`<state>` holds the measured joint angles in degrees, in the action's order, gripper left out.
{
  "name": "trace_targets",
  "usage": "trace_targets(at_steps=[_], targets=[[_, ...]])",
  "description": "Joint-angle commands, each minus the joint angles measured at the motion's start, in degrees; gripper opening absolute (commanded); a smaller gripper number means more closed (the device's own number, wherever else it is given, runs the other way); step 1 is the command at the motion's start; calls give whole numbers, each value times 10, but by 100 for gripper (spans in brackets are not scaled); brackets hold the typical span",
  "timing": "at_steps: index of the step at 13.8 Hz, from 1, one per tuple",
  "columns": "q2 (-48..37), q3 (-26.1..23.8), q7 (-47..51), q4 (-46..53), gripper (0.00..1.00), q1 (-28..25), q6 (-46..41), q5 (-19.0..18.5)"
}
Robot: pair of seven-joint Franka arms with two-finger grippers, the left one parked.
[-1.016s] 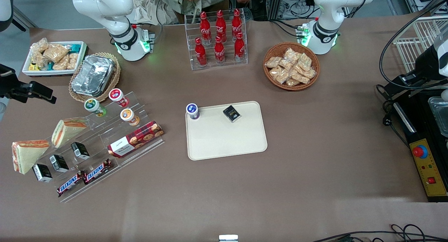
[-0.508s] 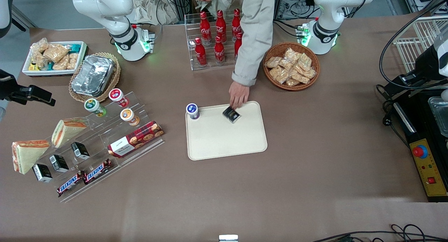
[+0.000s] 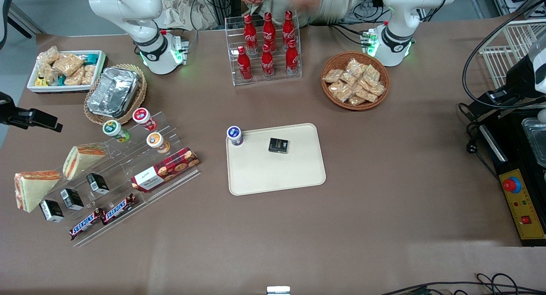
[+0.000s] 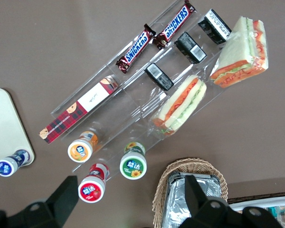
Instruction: Place sandwich on tray
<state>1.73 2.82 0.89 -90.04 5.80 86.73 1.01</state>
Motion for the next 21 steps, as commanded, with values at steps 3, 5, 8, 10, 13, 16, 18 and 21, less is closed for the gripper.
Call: trace_targets(at_steps=[3, 5, 8, 10, 13, 16, 18, 21], targets=[[3, 17, -1, 14, 99, 6, -5, 0], [4, 24, 0, 14, 99, 9, 8, -32], [11, 19, -1, 7, 99, 1, 21, -107], [15, 21, 3, 8, 99, 9, 23, -103], [37, 35, -2, 8, 96, 23, 53, -96], [70, 38, -3, 7, 95, 55, 99, -88], [96, 38, -8, 7, 94, 79, 137, -73], [142, 38, -32, 8, 93, 103, 198, -53]])
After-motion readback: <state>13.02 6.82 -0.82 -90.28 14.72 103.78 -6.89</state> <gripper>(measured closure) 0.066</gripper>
